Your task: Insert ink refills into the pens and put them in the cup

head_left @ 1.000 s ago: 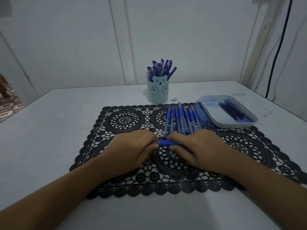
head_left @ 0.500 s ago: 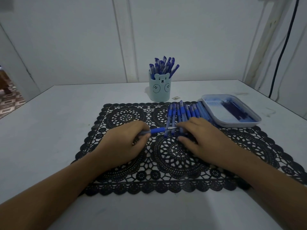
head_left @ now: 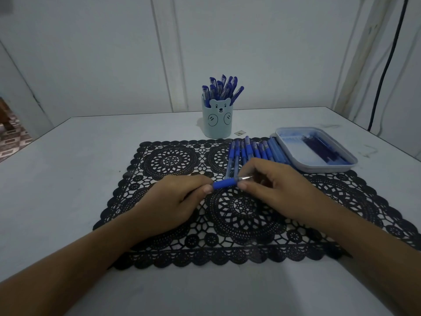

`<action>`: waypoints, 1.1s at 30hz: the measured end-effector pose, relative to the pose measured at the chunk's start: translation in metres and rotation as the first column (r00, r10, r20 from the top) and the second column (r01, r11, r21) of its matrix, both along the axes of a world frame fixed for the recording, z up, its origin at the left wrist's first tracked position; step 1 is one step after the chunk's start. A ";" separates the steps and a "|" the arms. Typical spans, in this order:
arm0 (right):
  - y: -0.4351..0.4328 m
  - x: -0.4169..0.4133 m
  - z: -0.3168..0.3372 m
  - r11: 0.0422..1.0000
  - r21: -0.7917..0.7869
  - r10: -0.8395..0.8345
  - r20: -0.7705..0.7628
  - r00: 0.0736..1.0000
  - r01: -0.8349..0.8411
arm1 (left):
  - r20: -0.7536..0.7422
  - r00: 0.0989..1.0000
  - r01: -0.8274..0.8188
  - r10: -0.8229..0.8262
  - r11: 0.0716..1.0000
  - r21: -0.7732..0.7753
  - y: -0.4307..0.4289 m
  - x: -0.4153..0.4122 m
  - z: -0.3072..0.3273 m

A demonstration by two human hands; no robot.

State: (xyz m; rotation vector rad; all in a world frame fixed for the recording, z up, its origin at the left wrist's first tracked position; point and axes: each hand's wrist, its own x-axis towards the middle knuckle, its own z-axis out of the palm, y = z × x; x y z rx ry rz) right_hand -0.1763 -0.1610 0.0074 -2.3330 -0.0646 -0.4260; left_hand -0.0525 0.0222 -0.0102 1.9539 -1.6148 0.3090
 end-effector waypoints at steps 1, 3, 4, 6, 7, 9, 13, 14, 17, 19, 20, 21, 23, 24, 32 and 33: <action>0.000 0.000 0.000 1.000 -0.011 0.016 -0.002 1.000 -0.016 | -0.012 1.000 -0.005 0.005 1.000 -0.005 -0.001 0.000 -0.001; 0.002 -0.001 0.001 1.000 -0.007 0.001 -0.019 1.000 -0.001 | -0.010 1.000 -0.018 0.018 1.000 -0.011 -0.001 0.000 -0.002; 0.004 -0.001 0.001 1.000 -0.006 -0.016 -0.015 1.000 0.016 | -0.001 1.000 -0.021 0.021 1.000 -0.004 -0.001 0.000 -0.003; 0.004 0.000 0.001 0.999 -0.019 -0.047 -0.029 0.998 0.046 | 0.017 1.000 -0.022 0.021 1.000 0.015 -0.001 0.001 -0.004; 0.003 0.000 0.001 0.998 -0.035 -0.054 -0.037 0.998 0.053 | 0.024 0.999 -0.023 0.023 1.000 0.020 -0.001 0.001 -0.004; -0.001 0.000 0.000 0.999 -0.030 -0.022 -0.047 0.999 0.021 | 0.026 0.999 -0.032 0.032 0.999 0.024 -0.001 0.001 -0.004; 0.000 0.000 0.002 0.997 0.069 -0.032 -0.042 0.999 0.035 | 0.040 0.998 -0.045 0.044 0.998 0.041 0.000 0.002 -0.006; 0.001 0.000 0.002 0.997 0.057 -0.049 -0.051 0.998 0.052 | 0.045 0.998 -0.041 0.039 0.998 0.046 0.000 0.002 -0.006; 0.000 -0.001 0.003 0.999 0.028 -0.044 -0.086 0.995 0.046 | 0.049 0.998 -0.043 0.041 0.998 0.048 0.000 0.002 -0.006; -0.003 -0.001 0.002 0.998 0.069 0.007 -0.093 0.996 -0.001 | 0.046 0.998 -0.053 0.051 0.998 0.042 0.000 0.002 -0.006; -0.003 0.000 0.001 0.996 0.086 0.018 -0.097 0.995 -0.010 | 0.047 0.998 -0.054 0.052 0.998 0.041 0.000 0.003 -0.006; -0.001 -0.001 0.001 0.996 0.092 0.002 -0.095 0.995 0.006 | 0.049 0.998 -0.051 0.049 0.998 0.041 0.000 0.003 -0.006; 0.002 0.000 0.002 0.997 0.061 -0.043 -0.056 0.998 0.046 | 0.049 0.998 -0.041 0.039 0.998 0.042 0.000 0.003 -0.007; 0.003 0.000 0.003 0.997 0.028 -0.068 -0.032 0.997 0.069 | 0.048 0.998 -0.040 0.038 0.998 0.044 0.000 0.003 -0.007; 0.002 0.001 0.002 0.996 0.071 -0.057 -0.048 0.997 0.060 | 0.050 0.998 -0.048 0.046 0.998 0.035 0.000 0.004 -0.007; 0.002 0.001 0.003 0.996 0.059 -0.069 -0.042 0.997 0.072 | 0.051 0.998 -0.050 0.048 0.998 0.039 0.000 0.004 -0.007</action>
